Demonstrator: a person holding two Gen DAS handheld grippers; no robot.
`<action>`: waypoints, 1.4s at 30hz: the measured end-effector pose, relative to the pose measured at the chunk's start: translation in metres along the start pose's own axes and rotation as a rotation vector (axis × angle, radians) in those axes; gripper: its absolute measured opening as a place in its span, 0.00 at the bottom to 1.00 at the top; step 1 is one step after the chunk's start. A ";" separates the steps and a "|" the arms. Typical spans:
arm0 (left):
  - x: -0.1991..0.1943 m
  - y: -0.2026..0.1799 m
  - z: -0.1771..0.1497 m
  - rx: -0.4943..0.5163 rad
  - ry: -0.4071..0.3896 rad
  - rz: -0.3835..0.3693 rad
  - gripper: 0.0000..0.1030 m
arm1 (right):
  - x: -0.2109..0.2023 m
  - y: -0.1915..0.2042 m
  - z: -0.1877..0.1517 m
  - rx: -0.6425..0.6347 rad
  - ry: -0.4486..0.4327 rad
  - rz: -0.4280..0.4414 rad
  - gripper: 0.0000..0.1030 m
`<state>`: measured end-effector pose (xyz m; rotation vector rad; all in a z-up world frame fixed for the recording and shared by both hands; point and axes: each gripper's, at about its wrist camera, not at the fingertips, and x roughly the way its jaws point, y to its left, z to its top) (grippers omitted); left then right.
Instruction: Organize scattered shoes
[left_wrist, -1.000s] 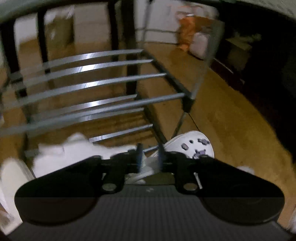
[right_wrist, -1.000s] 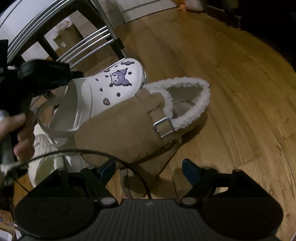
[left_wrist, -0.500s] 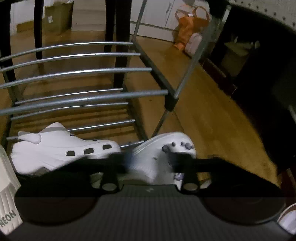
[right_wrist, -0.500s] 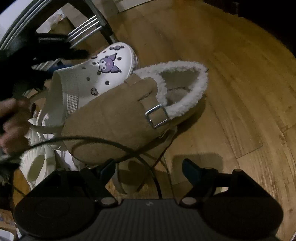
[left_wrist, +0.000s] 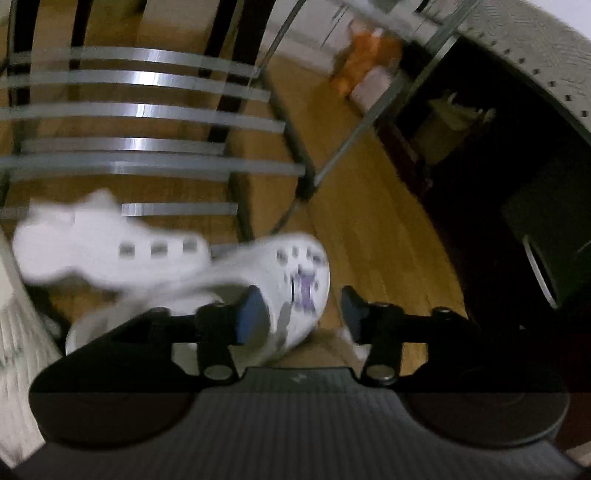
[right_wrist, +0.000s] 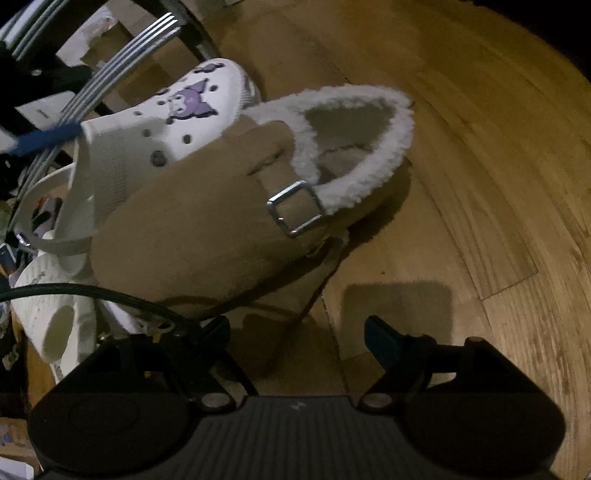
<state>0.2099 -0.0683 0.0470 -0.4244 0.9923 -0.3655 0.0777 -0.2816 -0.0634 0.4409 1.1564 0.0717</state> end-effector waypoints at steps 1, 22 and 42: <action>0.005 0.001 0.000 -0.006 -0.010 0.004 0.69 | -0.003 0.000 0.000 0.003 -0.006 0.003 0.79; 0.008 -0.011 -0.014 0.073 -0.182 -0.057 0.13 | -0.014 -0.007 -0.006 0.020 -0.038 0.003 0.81; -0.105 0.020 -0.143 0.018 -0.037 0.164 0.48 | -0.040 -0.017 -0.069 -0.166 0.129 0.148 0.82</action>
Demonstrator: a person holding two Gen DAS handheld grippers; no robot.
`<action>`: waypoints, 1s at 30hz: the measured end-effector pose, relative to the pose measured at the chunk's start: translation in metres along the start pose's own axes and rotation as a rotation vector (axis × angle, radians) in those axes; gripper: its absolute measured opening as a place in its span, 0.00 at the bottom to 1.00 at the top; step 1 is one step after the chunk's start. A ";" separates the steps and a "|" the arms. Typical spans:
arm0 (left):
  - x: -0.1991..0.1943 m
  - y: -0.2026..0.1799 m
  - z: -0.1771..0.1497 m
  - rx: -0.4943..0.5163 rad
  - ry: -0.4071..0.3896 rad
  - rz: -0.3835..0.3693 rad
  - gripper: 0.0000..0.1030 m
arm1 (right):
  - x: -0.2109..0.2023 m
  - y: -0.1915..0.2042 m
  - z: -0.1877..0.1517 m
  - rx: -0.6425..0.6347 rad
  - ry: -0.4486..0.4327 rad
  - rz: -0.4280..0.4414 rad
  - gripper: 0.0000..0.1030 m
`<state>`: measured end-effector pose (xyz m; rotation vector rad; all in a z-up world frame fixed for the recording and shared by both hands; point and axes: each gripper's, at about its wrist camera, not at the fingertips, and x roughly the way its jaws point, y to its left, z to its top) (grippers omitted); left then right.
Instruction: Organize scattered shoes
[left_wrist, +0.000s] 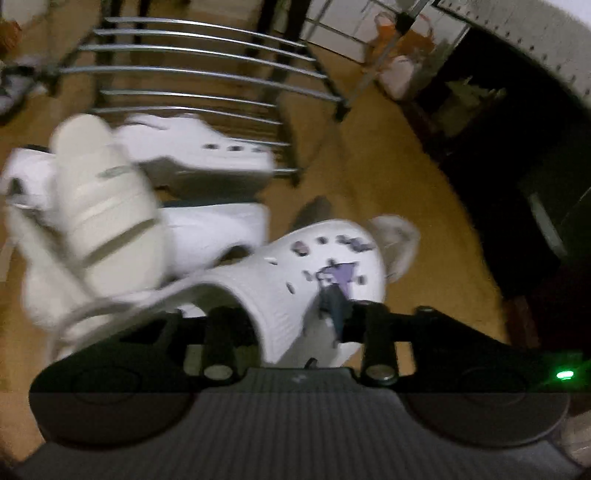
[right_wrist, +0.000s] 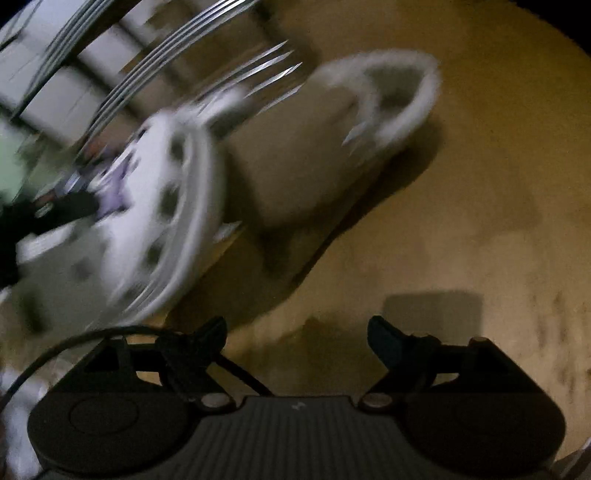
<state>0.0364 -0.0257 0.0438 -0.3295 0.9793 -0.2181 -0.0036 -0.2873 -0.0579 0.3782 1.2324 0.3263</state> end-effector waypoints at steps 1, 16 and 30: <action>-0.001 0.006 -0.007 -0.010 0.027 -0.007 0.49 | 0.002 0.001 -0.009 -0.020 0.029 0.004 0.82; 0.004 0.067 -0.059 -0.092 0.204 -0.117 0.49 | -0.018 0.002 -0.029 -0.010 -0.060 0.081 0.82; -0.034 0.055 -0.044 0.165 -0.001 0.128 0.72 | -0.010 0.044 -0.024 -0.364 -0.063 0.163 0.82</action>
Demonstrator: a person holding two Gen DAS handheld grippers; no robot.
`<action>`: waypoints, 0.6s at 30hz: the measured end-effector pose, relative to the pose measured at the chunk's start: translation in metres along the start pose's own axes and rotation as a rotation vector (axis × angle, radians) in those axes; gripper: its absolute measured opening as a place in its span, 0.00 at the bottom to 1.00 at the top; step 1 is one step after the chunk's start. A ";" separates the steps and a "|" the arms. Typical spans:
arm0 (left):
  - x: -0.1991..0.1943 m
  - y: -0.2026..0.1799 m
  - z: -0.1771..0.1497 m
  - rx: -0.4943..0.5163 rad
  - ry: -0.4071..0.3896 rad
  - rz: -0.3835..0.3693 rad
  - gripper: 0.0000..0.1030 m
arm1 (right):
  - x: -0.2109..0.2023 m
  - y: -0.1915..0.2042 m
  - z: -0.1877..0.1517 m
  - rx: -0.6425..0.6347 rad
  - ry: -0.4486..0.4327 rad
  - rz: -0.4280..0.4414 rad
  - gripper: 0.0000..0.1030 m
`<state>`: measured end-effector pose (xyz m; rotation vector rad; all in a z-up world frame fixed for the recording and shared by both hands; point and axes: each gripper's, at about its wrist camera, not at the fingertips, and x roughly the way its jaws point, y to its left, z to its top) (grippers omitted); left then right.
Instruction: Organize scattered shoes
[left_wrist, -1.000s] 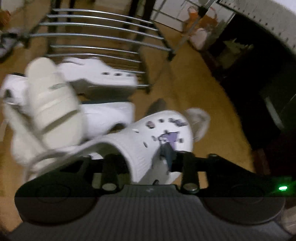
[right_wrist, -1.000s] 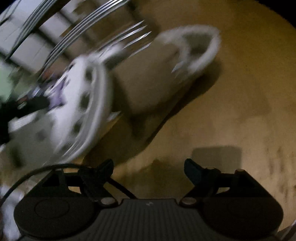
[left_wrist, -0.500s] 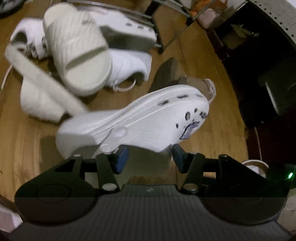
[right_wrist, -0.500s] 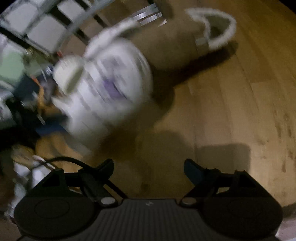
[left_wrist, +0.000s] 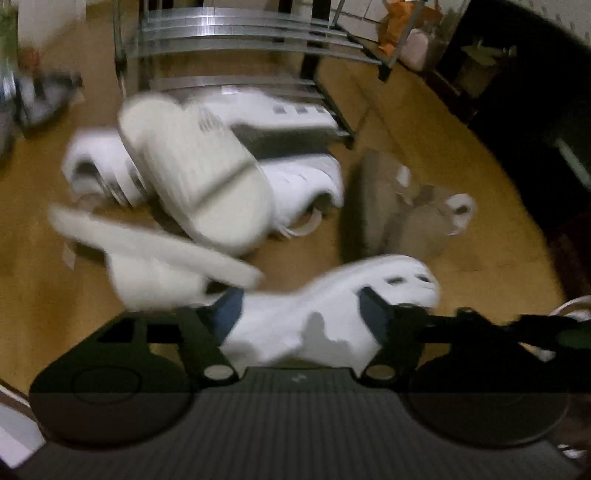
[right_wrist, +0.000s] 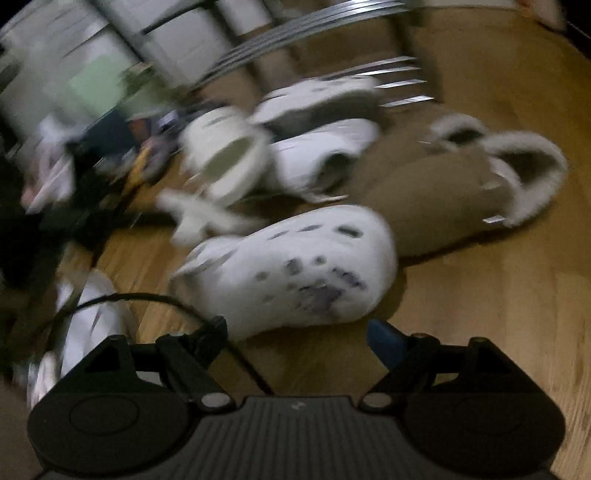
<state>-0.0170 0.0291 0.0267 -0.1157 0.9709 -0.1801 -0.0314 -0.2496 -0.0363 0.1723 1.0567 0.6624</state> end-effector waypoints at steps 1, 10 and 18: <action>-0.001 0.003 0.000 -0.007 0.011 -0.004 0.72 | -0.003 0.000 -0.001 0.004 -0.002 0.015 0.82; 0.000 0.035 -0.025 0.005 0.126 0.092 0.73 | -0.036 -0.029 0.005 0.156 -0.137 0.236 0.86; -0.006 0.044 -0.056 0.081 0.159 0.062 0.73 | 0.033 0.009 -0.007 -0.042 0.089 0.067 0.86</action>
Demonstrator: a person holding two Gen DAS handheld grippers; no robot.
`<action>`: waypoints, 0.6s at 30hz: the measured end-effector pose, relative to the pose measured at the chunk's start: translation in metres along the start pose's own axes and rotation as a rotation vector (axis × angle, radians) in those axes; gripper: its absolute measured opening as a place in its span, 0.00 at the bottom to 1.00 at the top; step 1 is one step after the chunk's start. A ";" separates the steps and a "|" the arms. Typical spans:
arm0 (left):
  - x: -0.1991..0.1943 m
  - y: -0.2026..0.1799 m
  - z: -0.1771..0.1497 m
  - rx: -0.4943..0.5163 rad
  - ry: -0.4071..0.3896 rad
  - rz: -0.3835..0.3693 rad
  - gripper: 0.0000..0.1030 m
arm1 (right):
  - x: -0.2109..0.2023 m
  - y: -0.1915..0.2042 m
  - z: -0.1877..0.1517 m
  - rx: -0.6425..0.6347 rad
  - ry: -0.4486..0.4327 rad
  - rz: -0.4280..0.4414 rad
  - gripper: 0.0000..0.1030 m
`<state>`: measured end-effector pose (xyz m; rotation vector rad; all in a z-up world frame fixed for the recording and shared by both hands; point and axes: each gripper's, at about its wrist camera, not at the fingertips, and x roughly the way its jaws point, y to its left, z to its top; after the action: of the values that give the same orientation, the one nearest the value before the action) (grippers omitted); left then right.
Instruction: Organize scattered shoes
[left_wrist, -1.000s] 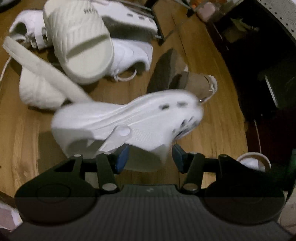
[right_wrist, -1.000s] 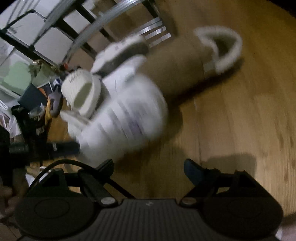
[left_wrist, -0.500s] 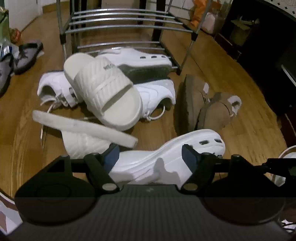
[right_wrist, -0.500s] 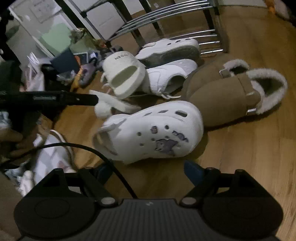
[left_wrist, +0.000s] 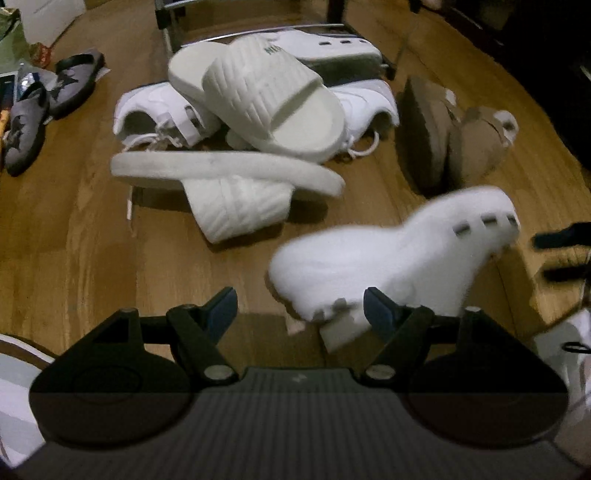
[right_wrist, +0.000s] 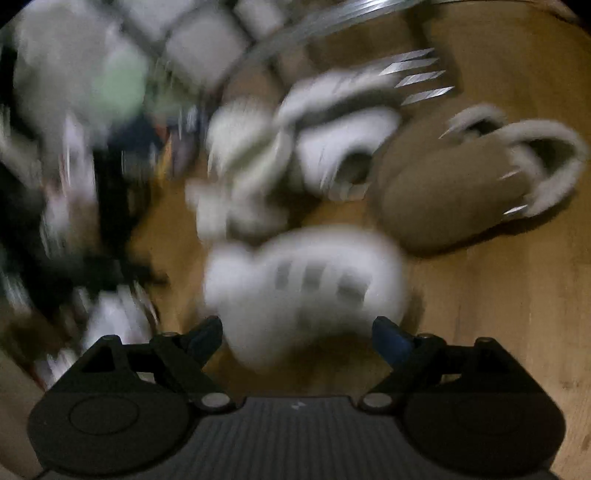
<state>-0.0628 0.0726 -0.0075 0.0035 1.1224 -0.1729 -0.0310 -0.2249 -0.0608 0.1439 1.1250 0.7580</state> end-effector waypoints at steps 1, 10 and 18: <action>0.001 0.000 -0.003 0.002 -0.001 -0.012 0.73 | 0.011 0.005 -0.004 -0.013 0.025 0.004 0.86; -0.009 0.003 -0.006 -0.068 -0.033 -0.006 0.73 | 0.077 0.041 0.009 -0.095 -0.043 -0.255 0.71; -0.001 0.009 -0.016 -0.087 -0.005 0.016 0.73 | 0.056 0.041 0.004 -0.014 -0.278 -0.364 0.48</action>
<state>-0.0760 0.0828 -0.0147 -0.0649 1.1242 -0.1099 -0.0351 -0.1594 -0.0828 0.0286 0.8493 0.4056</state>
